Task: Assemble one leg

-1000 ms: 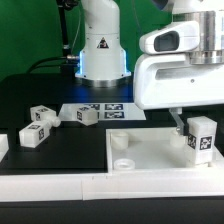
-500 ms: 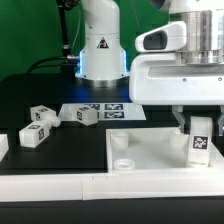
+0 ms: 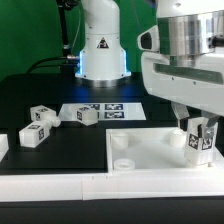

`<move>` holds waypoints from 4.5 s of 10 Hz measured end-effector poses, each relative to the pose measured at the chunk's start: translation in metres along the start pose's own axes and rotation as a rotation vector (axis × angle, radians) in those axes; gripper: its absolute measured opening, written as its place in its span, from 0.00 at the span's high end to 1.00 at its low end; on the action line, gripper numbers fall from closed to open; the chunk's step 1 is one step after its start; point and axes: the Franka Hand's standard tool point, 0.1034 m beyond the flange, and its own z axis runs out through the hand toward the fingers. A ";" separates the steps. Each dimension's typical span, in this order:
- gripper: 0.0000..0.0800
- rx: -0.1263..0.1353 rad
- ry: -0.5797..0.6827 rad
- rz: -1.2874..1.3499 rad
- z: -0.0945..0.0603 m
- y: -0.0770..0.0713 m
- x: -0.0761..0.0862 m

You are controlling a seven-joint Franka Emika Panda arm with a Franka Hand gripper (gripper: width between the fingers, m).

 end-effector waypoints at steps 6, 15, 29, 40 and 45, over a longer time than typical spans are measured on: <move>0.24 -0.040 -0.044 -0.585 0.005 0.007 -0.009; 0.34 -0.054 0.005 -1.306 0.010 0.004 -0.015; 0.37 -0.015 -0.013 -0.218 0.011 0.001 -0.012; 0.24 -0.065 0.034 -1.412 0.009 -0.003 -0.006; 0.64 -0.057 0.052 -0.992 0.009 -0.003 -0.006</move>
Offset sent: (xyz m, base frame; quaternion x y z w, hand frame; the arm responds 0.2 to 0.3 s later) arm -0.0104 0.0219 0.0036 -0.0189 -0.0722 -0.3742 0.9243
